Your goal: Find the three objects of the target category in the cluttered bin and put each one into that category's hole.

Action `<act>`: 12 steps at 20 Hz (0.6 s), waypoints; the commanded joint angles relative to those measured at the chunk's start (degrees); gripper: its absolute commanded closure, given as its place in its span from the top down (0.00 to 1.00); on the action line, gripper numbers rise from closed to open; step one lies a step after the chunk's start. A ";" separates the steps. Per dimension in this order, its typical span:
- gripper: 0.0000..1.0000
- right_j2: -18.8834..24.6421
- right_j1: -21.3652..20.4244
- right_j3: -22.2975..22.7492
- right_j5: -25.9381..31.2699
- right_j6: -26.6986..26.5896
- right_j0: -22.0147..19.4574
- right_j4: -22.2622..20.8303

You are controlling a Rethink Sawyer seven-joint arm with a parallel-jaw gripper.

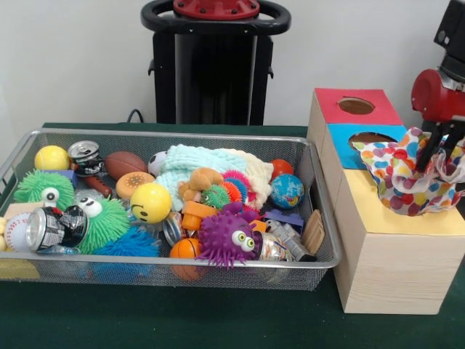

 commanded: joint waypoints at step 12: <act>0.00 7.13 2.22 3.57 -0.59 6.38 -5.09 1.48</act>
